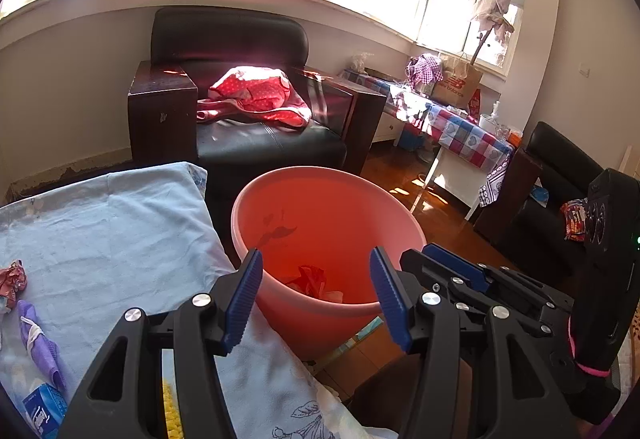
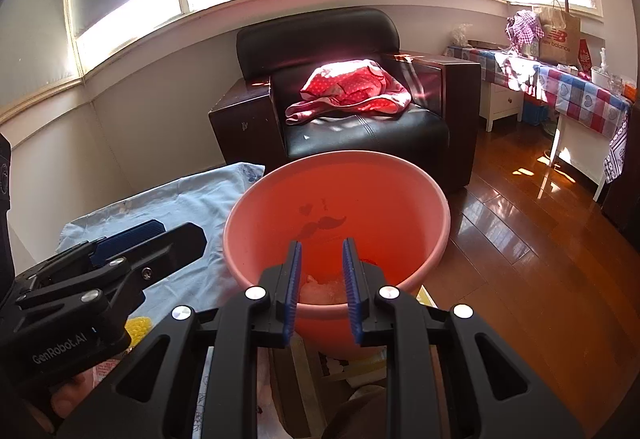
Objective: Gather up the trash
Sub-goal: 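Move both tools back over the remaining trash on the table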
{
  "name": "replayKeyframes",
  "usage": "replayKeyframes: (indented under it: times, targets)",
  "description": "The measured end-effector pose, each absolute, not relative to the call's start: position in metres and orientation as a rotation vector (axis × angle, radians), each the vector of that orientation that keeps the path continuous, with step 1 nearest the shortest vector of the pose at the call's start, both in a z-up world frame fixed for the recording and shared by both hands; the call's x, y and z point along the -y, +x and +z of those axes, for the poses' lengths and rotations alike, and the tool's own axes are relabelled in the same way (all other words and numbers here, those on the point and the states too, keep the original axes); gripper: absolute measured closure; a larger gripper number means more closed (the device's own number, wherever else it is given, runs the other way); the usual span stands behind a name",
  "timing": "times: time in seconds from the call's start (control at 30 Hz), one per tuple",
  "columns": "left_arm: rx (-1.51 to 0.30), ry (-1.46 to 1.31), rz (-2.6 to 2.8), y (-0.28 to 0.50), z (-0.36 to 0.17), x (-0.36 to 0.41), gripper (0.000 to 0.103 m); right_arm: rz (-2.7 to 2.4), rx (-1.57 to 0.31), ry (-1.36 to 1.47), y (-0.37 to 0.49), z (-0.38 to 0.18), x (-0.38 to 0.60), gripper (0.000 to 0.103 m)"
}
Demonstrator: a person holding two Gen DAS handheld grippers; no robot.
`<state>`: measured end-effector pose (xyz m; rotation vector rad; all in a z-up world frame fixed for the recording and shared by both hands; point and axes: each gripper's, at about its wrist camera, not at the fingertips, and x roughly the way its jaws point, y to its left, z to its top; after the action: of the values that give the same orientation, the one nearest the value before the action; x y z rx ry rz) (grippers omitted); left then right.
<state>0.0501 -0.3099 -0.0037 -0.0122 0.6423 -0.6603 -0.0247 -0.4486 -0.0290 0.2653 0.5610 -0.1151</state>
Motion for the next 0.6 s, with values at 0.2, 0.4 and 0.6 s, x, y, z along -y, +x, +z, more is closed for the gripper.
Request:
replayKeyframes:
  times: [0.2,0.4,0.6]
  targets:
    - [-0.608,-0.019,-0.654,0.038,0.01,0.291,0.046,-0.076,-0.554,0.254,-0.03,-0.02,0.431,0.081]
    - [-0.569,-0.011,-0.646,0.023,0.021,0.27,0.045,-0.027,-0.549,0.233,-0.033,-0.012,0.411,0.073]
    - [-0.542,-0.02,-0.632,0.009,0.028,0.242,0.04,0.045,-0.549,0.201,-0.037,-0.005,0.385,0.073]
